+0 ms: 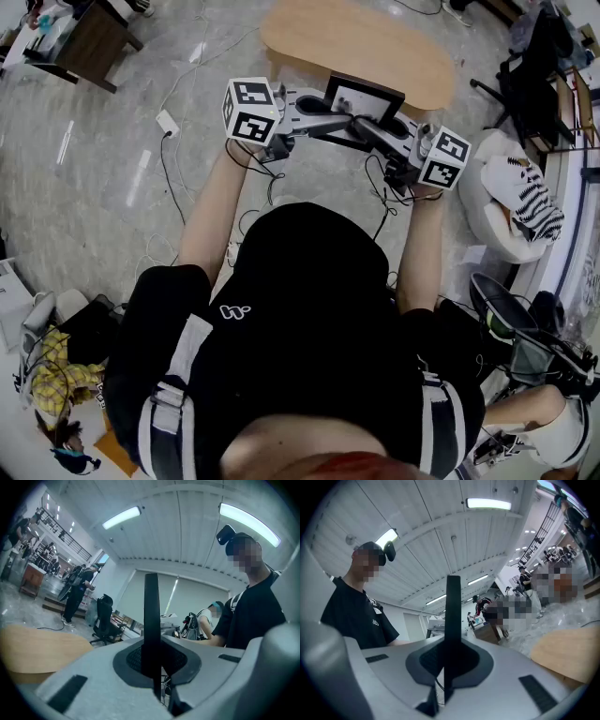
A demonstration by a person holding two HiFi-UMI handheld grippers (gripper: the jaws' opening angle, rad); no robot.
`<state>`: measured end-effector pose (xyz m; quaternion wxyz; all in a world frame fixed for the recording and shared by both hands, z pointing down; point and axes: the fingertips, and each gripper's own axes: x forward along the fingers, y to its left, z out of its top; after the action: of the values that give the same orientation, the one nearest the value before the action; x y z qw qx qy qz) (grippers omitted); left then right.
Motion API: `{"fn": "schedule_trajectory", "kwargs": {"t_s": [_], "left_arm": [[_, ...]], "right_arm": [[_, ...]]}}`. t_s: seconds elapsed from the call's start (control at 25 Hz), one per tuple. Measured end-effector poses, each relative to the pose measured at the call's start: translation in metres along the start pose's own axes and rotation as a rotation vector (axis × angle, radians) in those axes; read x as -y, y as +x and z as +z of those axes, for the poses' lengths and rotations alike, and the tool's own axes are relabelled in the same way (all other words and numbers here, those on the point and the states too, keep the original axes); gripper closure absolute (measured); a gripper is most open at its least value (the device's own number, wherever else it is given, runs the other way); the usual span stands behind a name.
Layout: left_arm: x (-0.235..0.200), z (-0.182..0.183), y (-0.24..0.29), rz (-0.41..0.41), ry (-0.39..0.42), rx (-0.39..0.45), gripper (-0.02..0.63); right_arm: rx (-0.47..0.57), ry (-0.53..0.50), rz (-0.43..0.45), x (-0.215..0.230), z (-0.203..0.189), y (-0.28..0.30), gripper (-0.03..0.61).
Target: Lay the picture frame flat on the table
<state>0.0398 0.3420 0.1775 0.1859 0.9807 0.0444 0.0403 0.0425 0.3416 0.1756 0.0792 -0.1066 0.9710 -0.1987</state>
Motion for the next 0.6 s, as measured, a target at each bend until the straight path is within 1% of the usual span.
{"fn": "schedule_trajectory", "kwargs": {"t_s": [0.24,0.4,0.6], "left_arm": [[0.002,-0.0014,0.0048,-0.007,-0.008,0.002,0.597],[0.0003,-0.0038,0.0054,-0.004,-0.027,0.009,0.597],[-0.0054,-0.0058,0.0095,0.01,-0.029,-0.009,0.597]], "right_arm": [[-0.005,0.001,-0.003,-0.0014,-0.0009,-0.005,0.558],[0.004,0.028,-0.011,0.0003,-0.003,-0.0058,0.557],[0.012,0.042,0.002,0.0068,-0.0045,-0.0097,0.557]]}}
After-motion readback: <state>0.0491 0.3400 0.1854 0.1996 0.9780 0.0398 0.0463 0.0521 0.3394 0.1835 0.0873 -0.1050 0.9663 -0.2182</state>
